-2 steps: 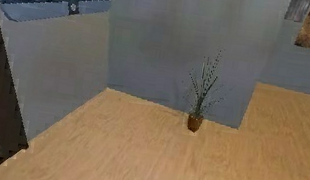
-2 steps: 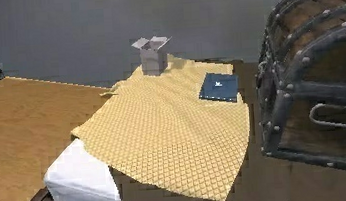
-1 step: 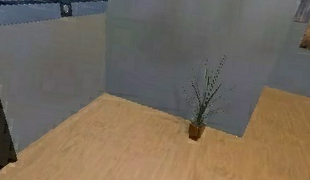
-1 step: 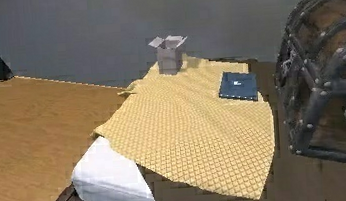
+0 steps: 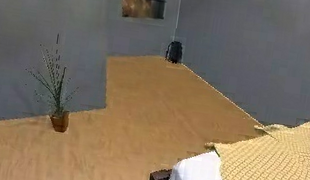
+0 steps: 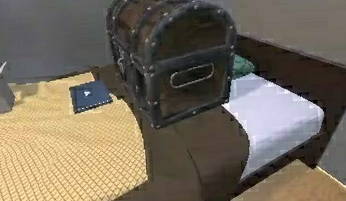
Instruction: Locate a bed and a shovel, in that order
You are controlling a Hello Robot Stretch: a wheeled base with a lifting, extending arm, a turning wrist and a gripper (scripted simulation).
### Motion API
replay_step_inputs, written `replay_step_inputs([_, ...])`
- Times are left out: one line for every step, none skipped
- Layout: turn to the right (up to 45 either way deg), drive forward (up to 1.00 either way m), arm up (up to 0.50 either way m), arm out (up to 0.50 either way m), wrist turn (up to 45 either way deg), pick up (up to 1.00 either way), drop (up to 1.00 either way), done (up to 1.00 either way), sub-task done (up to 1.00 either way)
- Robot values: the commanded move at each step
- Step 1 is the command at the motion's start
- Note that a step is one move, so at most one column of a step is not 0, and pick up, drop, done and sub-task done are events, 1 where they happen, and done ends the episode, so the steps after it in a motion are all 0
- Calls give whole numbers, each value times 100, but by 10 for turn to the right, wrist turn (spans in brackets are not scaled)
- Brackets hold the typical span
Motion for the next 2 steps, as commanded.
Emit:
replay_step_inputs([450,0,0,0,0,0,0,0,0])
replay_step_inputs([330,0,0,0,0,0,0,0,0])
